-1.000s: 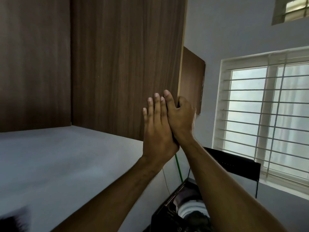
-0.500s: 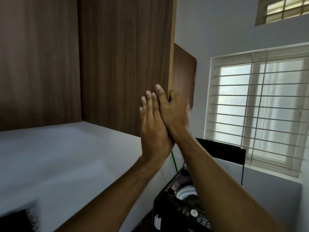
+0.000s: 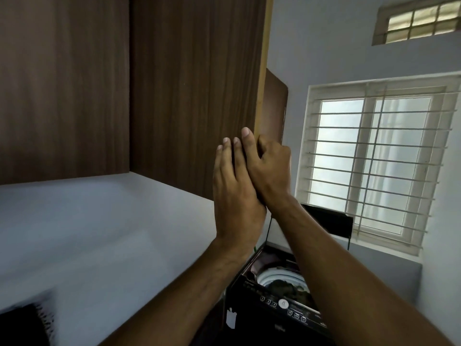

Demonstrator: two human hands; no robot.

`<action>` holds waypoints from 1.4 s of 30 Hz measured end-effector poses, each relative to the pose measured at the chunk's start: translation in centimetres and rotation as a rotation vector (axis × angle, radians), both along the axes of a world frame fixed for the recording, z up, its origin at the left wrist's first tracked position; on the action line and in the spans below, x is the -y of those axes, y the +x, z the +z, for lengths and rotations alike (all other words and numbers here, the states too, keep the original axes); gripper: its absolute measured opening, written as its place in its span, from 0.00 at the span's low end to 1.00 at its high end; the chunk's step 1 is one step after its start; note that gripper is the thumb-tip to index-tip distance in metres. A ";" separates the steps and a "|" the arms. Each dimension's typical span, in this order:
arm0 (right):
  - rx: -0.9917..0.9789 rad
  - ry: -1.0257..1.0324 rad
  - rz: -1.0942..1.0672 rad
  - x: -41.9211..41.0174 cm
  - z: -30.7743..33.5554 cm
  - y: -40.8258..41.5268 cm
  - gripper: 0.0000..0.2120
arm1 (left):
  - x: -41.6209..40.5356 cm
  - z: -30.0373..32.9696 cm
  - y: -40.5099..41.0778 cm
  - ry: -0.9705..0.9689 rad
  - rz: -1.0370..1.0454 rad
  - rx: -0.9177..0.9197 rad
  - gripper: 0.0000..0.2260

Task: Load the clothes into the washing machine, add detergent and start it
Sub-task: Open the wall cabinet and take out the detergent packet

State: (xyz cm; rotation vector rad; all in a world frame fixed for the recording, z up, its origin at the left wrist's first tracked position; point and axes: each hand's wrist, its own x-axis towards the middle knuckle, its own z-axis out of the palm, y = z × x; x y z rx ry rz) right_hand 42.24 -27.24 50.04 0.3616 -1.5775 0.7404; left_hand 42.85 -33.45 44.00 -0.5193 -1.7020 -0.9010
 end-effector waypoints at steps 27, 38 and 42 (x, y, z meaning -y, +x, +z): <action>0.340 0.088 -0.142 -13.8 0.2 -14.2 0.22 | -9.1 1.2 -17.9 0.100 0.055 0.100 0.15; 0.456 0.182 0.002 -10.7 0.0 -26.6 0.20 | -5.2 1.1 -28.0 0.062 0.233 0.013 0.16; 0.467 0.233 0.067 -9.3 1.3 -30.6 0.19 | -4.3 2.4 -32.3 0.082 0.260 -0.018 0.16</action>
